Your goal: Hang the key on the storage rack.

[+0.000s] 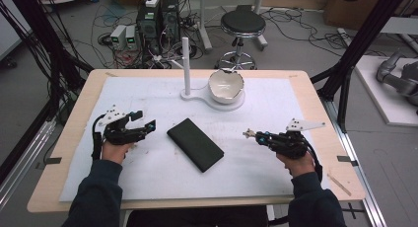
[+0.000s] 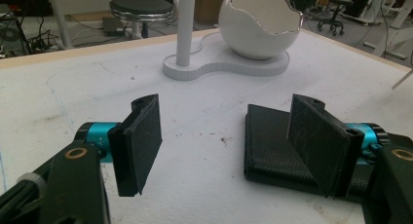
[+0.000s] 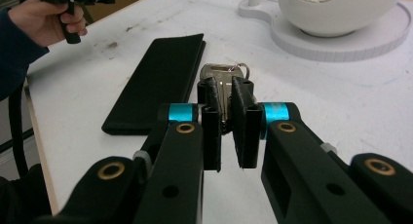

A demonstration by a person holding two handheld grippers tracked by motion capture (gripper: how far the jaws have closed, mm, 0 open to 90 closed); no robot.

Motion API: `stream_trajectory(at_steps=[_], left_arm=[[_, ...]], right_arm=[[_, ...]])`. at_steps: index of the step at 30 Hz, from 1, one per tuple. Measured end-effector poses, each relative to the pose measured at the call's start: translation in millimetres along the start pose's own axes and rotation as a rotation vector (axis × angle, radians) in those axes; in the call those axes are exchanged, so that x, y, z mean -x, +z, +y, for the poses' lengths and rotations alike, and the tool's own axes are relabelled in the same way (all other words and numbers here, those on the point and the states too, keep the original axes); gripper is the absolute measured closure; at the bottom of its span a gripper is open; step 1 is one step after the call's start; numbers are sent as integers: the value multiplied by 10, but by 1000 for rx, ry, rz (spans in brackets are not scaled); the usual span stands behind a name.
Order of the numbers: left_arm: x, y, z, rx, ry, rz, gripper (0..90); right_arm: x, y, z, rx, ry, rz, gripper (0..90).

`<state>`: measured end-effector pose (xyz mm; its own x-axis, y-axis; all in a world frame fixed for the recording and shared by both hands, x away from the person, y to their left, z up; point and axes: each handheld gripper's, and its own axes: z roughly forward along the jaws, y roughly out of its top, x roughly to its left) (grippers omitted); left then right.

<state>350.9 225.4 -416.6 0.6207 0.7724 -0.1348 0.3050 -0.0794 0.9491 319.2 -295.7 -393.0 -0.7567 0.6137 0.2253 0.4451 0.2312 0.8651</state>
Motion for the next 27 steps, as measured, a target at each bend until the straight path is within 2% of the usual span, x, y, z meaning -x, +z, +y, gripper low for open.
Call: stream_trajectory(at_steps=[6,10,11,16,22,24,25,27], left_arm=[[-11,-5,-3,1,-3,7,288],[-19,-10,-3,4,-6,11,287],[-21,-11,-3,2,-5,10,288],[-30,-22,-4,3,-5,16,287],[-83,-59,-13,7,-11,32,288],[-108,-76,-17,9,-15,39,288],[-115,-81,-18,12,-17,41,288],[-129,-96,-18,14,-17,44,287]], right_arm=[[1,72,136,19,-13,19,845],[0,158,299,45,-23,43,845],[-5,214,392,45,-37,46,845],[8,337,566,50,-59,58,845],[72,518,805,69,-38,92,845],[90,627,969,79,-26,110,845],[90,627,969,79,-26,110,845],[95,709,1095,81,-35,121,845]])
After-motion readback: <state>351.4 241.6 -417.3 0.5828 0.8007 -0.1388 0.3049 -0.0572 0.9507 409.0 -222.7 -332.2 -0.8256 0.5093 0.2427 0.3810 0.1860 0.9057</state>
